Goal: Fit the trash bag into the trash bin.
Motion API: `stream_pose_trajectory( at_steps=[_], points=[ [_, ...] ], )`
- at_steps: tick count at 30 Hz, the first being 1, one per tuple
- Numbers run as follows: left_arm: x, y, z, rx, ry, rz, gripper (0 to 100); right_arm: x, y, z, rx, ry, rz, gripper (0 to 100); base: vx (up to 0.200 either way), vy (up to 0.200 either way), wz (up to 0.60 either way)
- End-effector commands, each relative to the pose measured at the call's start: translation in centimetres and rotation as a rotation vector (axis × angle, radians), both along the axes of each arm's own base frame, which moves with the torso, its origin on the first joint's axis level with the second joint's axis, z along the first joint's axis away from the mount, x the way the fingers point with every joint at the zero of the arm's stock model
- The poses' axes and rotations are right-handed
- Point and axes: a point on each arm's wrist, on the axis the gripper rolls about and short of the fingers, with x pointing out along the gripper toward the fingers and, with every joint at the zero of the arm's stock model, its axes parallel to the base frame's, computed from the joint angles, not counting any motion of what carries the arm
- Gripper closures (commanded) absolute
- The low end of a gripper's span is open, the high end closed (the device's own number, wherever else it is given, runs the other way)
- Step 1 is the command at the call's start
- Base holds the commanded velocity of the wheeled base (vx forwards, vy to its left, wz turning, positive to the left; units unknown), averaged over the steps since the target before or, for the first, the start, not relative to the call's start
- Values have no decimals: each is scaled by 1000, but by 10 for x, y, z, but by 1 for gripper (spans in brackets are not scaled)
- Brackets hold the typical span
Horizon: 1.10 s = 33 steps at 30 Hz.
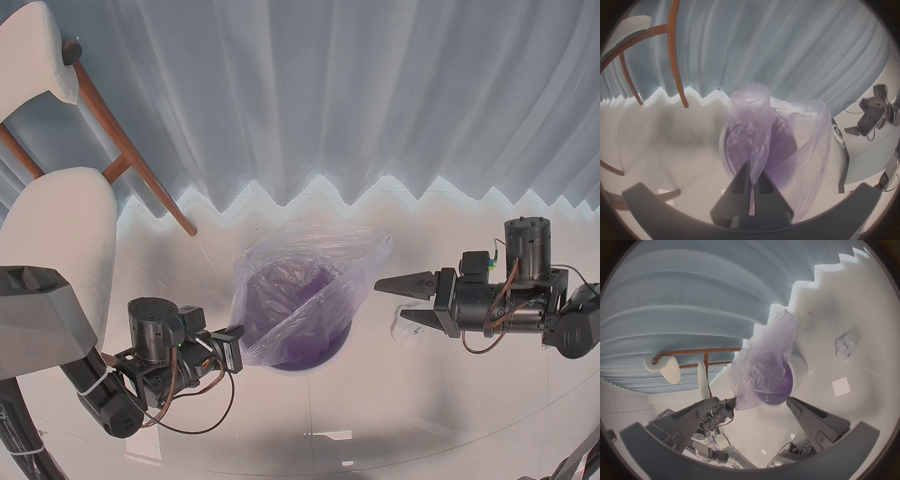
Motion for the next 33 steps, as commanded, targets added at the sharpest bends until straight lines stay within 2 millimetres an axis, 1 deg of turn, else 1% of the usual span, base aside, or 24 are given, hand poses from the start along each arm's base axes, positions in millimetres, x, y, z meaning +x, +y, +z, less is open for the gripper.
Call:
stream_pose_trajectory(
  at_steps=[1, 2, 4, 6, 8, 10, 11, 12, 15, 21, 25, 28, 30, 33],
  points=[
    [-13, -7, -7, 35, 14, -36, 100, 11, 13, 26, 4, -4, 8, 0, 0, 0, 0],
    [-17, -10, -11, 44, 28, -54, 100, 14, 14, 27, -10, 31, 9, 0, 0, 0, 0],
    [-19, -13, -13, 49, 37, -67, 100, 15, 14, 27, -15, 46, 9, 0, 0, 0, 0],
    [-24, -22, -22, 75, 59, -78, 100, 24, 18, 18, -35, 88, 6, 0, 0, 0, 0],
    [-26, -25, -29, 95, 72, -72, 100, 29, 19, 11, -48, 105, -3, 0, 0, 0, 0],
    [-27, -30, -35, 103, 61, -66, 100, 37, 22, -1, -79, 125, -22, 0, 0, 0, 0],
    [-27, -31, -35, 100, 56, -66, 100, 39, 22, -4, -85, 131, -26, 0, 0, 0, 0],
    [-28, -31, -34, 87, 37, -68, 100, 45, 24, -11, -116, 130, -40, 0, 0, 0, 0],
    [-30, -29, -32, 84, 7, -76, 100, 55, 27, -16, -139, 126, -50, 0, 0, 0, 0],
    [-34, -29, -34, 101, 10, -91, 100, 71, 34, -11, -130, 100, -51, 0, 0, 0, 0],
    [-34, -29, -34, 100, 8, -91, 100, 74, 35, -9, -137, 102, -60, 0, 0, 0, 0],
    [-35, -30, -32, 99, 4, -94, 100, 79, 40, -5, -144, 106, -59, 0, 0, 0, 0],
    [-36, -31, -32, 99, 3, -99, 100, 86, 43, -5, -159, 118, -69, 0, 0, 0, 0],
    [-36, -30, -33, 104, 9, -98, 100, 91, 46, -2, -171, 121, -76, 0, 0, 0, 0]
  ],
)
